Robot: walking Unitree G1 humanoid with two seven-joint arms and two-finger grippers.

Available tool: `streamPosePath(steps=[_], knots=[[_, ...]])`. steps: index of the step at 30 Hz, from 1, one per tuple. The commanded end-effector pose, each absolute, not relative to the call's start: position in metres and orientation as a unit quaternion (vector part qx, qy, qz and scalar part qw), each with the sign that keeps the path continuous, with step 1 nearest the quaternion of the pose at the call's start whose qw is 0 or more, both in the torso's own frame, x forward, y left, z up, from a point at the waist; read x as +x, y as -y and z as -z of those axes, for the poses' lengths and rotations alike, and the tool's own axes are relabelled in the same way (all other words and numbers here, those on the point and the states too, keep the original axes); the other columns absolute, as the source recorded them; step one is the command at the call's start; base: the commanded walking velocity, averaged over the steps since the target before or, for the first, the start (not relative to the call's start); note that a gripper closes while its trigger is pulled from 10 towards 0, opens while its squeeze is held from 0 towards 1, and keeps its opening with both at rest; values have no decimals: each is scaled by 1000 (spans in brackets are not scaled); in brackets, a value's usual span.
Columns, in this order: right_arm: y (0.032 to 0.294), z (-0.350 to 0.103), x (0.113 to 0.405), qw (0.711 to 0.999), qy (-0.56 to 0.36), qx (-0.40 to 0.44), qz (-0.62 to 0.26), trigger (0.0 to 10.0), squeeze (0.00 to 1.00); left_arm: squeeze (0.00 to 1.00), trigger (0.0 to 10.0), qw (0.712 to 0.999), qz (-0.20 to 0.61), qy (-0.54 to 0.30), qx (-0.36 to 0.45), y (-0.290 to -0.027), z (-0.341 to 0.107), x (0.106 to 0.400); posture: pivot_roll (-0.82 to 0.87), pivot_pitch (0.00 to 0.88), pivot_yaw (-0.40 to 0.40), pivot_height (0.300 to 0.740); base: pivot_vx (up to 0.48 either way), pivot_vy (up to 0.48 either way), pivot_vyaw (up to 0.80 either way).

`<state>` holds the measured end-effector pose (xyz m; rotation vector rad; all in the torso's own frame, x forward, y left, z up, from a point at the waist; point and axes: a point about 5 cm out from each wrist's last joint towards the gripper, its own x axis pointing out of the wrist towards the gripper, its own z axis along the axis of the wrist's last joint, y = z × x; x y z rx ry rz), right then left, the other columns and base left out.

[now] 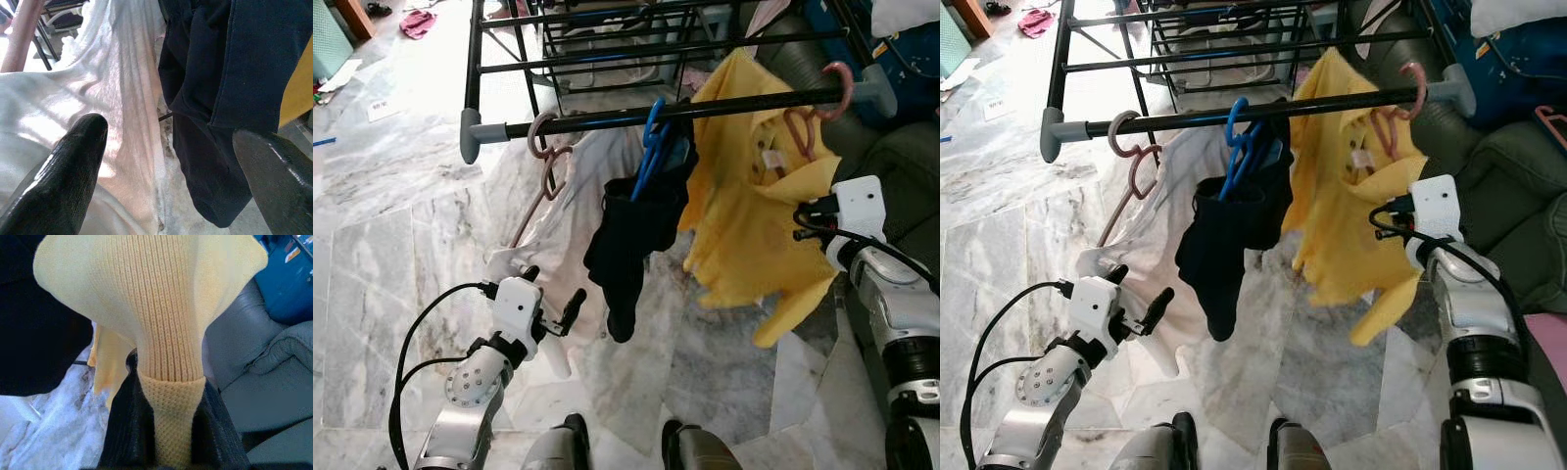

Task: Hang hanger

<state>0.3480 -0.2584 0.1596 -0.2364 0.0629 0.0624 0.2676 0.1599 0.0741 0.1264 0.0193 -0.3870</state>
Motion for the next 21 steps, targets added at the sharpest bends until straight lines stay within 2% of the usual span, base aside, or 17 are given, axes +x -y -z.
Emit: streamPosePath(steps=[1, 3, 4, 5, 6, 7, 13, 16, 21], knots=[[258, -176, 345, 993, 20, -116, -22, 0, 0, 0, 10000, 980, 183, -17, 69, -165, -69, 263, -68, 254, 42, 740, 0, 0, 0], [255, -176, 338, 992, 31, -119, -20, 0, 0, 0, 10000, 981, 179, -13, 70, -166, -70, 263, -71, 256, 41, 740, 0, 0, 0], [253, -173, 329, 992, 37, -117, -16, 3922, 0, 0, 10000, 982, 173, -9, 69, -166, -71, 264, -71, 256, 41, 740, 0, 0, 0], [250, -168, 320, 993, 38, -109, -10, 8275, 0, 0, 10000, 983, 169, -7, 71, -166, -71, 264, -71, 256, 41, 740, 0, 0, 0], [250, -167, 318, 993, 38, -107, -9, 8275, 0, 0, 10000, 983, 168, -6, 72, -166, -71, 264, -71, 256, 41, 740, 0, 0, 0], [249, -163, 314, 994, 36, -105, -5, 10000, 0, 0, 10000, 984, 165, -7, 72, -166, -71, 264, -83, 257, 40, 740, 0, 0, 0], [245, -136, 280, 994, 21, -98, 37, 10000, 0, 0, 10000, 989, 114, -19, 87, -172, -67, 267, -106, 259, 51, 740, 0, 0, 0], [241, -131, 265, 995, 17, -65, 70, 10000, 0, 0, 10000, 990, 103, -24, 91, -176, -64, 266, -114, 259, 54, 740, 0, 0, 0], [222, -112, 247, 995, -6, -47, 90, 10000, 0, 0, 10000, 992, 60, -34, 110, -184, -60, 268, -120, 248, 57, 740, 0, 0, 0]])
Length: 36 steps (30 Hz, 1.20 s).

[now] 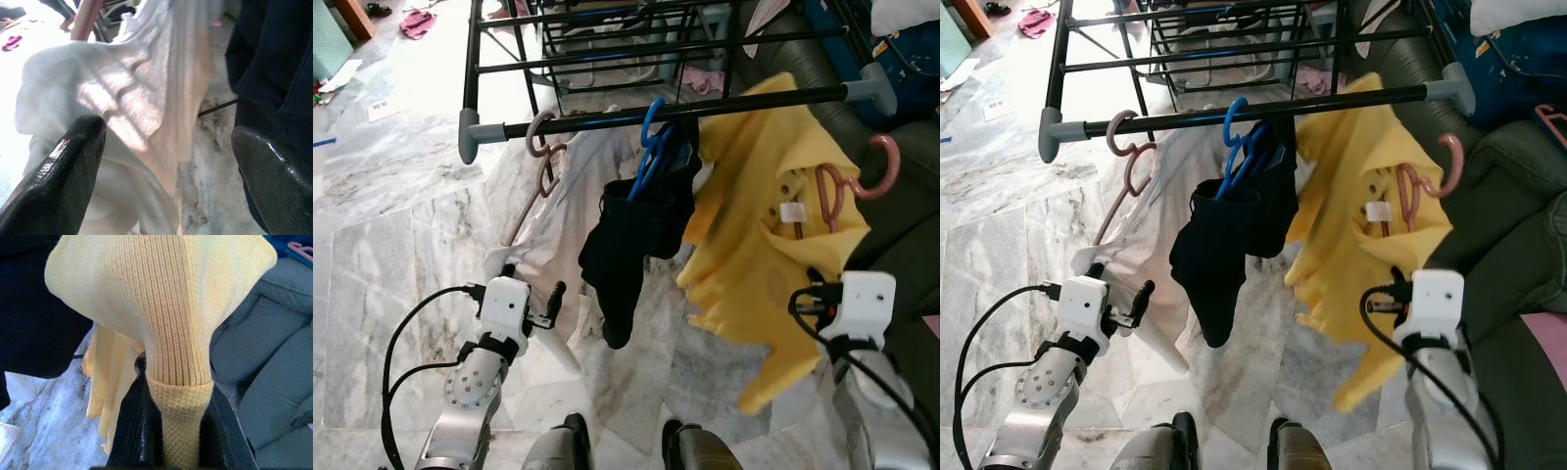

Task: Hang hanger

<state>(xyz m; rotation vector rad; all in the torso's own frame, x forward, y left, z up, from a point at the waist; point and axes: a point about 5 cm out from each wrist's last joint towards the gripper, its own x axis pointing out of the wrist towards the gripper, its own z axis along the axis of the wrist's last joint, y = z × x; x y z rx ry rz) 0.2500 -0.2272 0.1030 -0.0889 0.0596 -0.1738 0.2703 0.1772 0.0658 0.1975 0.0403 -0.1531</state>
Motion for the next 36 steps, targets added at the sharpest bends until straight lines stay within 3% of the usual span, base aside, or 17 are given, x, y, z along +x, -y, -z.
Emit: streamPosePath(steps=[1, 8, 19, 36], knots=[[215, -105, 243, 995, -16, -41, 85, 10000, 0, 0, 10000, 991, 49, -37, 116, -186, -60, 269, -120, 244, 56, 740, 0, 0, 0], [190, -82, 234, 997, -58, -19, 52, 10000, 0, 0, 10000, 991, 39, -43, 118, -185, -55, 269, -112, 235, 52, 740, 0, 0, 0], [179, -83, 238, 998, -58, -6, 19, 10000, 0, 0, 10000, 991, 24, -47, 119, -182, -53, 269, -99, 221, 36, 740, 0, 0, 0], [168, -76, 243, 997, -72, 7, -16, 10000, 0, 0, 10000, 991, 24, -50, 119, -179, -50, 275, -98, 153, 34, 740, -283, 0, 0]])
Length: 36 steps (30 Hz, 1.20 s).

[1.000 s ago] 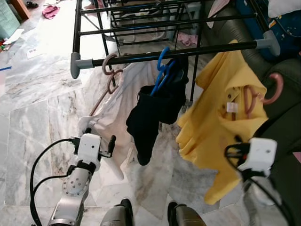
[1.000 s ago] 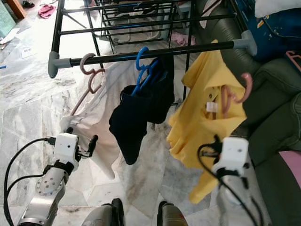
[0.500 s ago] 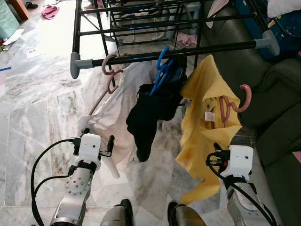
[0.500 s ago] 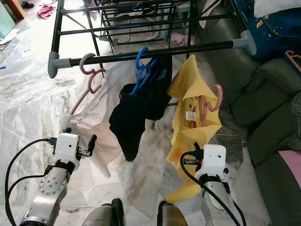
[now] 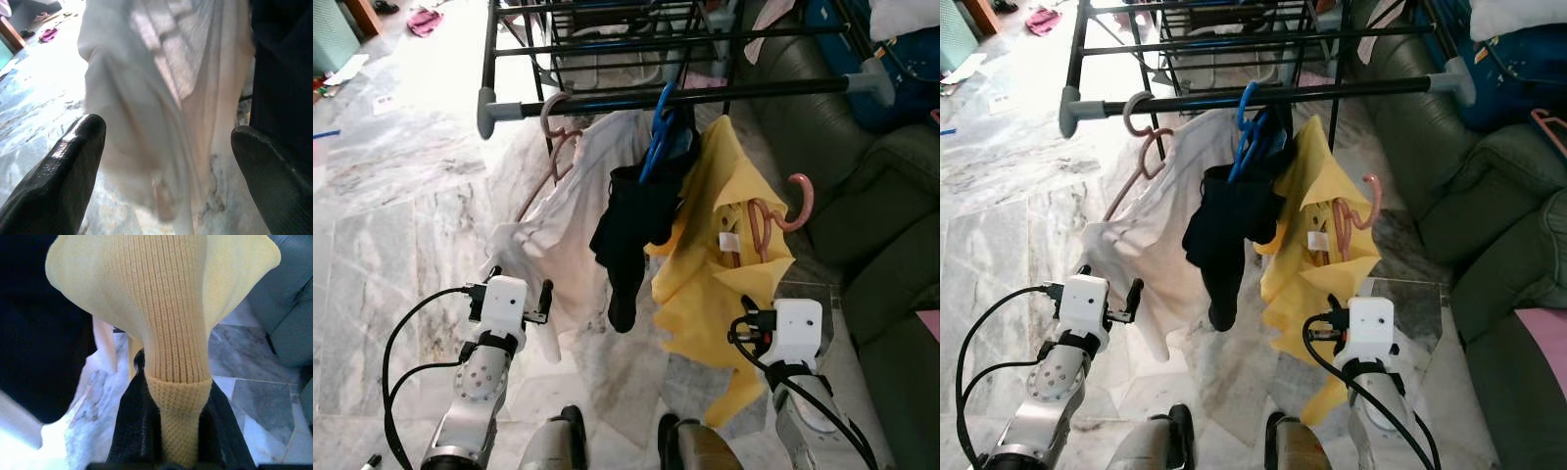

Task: Hang hanger

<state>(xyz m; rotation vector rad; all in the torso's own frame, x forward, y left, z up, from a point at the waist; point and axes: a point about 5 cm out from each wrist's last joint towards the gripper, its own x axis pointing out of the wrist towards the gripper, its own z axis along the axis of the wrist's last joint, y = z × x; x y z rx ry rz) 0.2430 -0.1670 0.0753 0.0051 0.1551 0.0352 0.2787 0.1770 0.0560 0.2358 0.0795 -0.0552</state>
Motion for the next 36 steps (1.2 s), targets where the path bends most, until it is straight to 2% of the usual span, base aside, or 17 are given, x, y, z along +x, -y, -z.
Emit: streamPosePath(steps=[1, 8, 14, 22, 31, 36], knots=[[168, -76, 243, 997, -73, 9, -17, 10000, 0, 0, 10000, 991, 25, -50, 119, -179, -50, 275, -98, 153, 34, 740, -307, 0, 0], [160, -63, 240, 995, -92, 16, -32, 10000, 0, 0, 10000, 991, 26, -58, 119, -177, -44, 277, -88, 84, 23, 740, -310, 0, 0], [162, -59, 241, 994, -99, 21, -34, 10000, 0, 0, 10000, 991, 25, -63, 116, -176, -41, 280, -83, 59, 23, 740, -310, 0, 0], [165, -56, 244, 994, -102, 20, -35, 10000, 0, 0, 10000, 991, 24, -66, 115, -175, -38, 280, -88, 58, 44, 740, -303, 0, 0], [160, -54, 246, 994, -102, 25, -39, 10000, 0, 0, 10000, 992, 9, -67, 107, -174, -36, 285, -94, 54, 28, 740, -302, 0, 0], [162, -61, 251, 994, -96, 18, -46, 10000, 0, 0, 10000, 992, 4, -72, 108, -174, -34, 287, -110, 86, 22, 740, -173, 0, 0]])
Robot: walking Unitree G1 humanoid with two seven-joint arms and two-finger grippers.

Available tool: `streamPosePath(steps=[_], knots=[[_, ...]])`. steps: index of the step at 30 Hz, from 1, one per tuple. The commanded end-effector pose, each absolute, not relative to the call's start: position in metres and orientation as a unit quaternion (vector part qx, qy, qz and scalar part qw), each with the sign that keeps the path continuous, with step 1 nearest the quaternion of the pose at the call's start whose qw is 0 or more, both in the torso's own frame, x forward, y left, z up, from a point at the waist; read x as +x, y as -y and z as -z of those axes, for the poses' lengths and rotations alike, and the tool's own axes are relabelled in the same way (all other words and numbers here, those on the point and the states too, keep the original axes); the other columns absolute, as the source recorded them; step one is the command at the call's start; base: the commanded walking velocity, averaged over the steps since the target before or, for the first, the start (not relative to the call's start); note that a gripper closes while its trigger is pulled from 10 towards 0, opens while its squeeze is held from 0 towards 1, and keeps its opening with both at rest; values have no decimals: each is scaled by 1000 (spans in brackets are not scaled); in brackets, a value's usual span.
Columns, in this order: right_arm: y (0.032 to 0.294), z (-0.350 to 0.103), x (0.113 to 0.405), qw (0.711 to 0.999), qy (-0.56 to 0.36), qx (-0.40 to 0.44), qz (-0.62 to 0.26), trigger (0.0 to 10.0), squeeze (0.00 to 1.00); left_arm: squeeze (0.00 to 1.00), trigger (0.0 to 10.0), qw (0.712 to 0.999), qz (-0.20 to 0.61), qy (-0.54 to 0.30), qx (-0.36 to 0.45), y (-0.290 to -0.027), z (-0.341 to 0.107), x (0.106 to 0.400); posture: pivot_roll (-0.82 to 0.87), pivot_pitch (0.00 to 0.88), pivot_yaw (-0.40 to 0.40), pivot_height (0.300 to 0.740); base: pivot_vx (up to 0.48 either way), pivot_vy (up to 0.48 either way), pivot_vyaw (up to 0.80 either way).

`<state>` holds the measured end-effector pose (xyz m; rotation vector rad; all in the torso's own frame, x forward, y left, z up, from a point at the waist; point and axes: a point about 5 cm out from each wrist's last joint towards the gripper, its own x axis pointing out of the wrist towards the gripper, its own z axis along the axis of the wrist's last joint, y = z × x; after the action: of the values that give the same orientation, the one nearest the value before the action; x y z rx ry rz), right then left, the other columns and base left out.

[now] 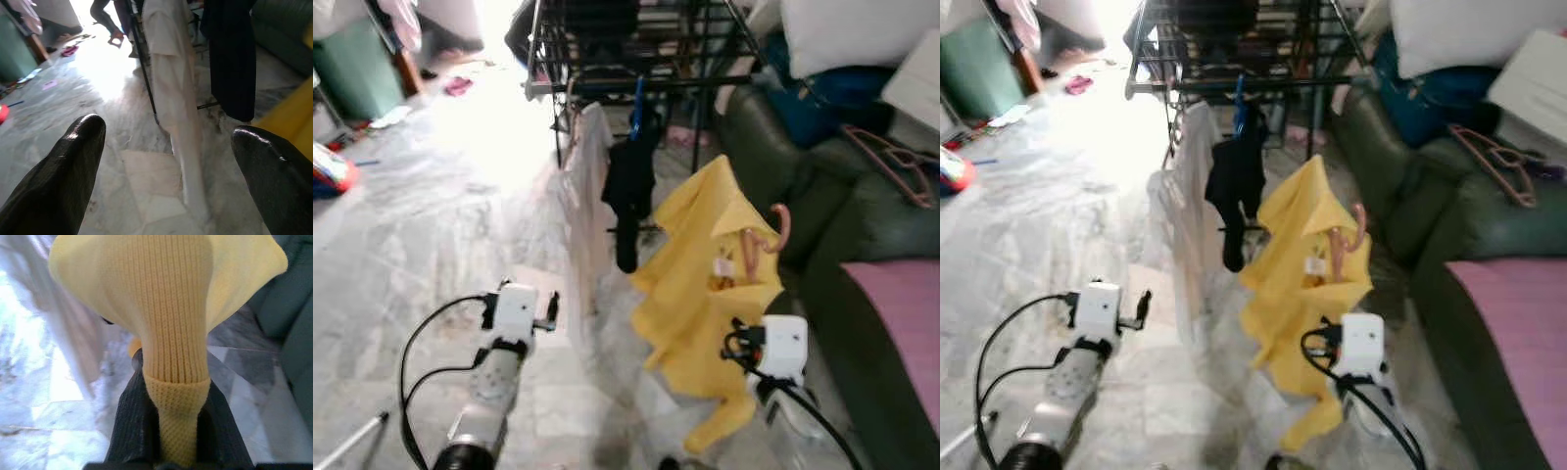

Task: Hang hanger

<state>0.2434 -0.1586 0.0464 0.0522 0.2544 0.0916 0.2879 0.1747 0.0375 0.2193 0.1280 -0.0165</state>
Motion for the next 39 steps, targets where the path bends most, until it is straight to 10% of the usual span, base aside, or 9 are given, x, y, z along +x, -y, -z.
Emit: streamPosePath(steps=[1, 19, 39], knots=[[162, -61, 251, 994, -97, 16, -46, 10000, 0, 0, 10000, 991, 5, -73, 109, -174, -33, 287, -110, 86, 22, 740, 0, 0, 0], [151, -67, 251, 991, -95, -1, -99, 10000, 0, 0, 10000, 992, 1, -76, 102, -181, -33, 289, -106, 154, 24, 740, 0, 0, 0], [140, -83, 257, 975, -70, -48, -203, 10000, 0, 0, 10000, 991, 26, -94, 87, -172, -26, 284, -114, 162, -7, 740, 0, 0, 800]])
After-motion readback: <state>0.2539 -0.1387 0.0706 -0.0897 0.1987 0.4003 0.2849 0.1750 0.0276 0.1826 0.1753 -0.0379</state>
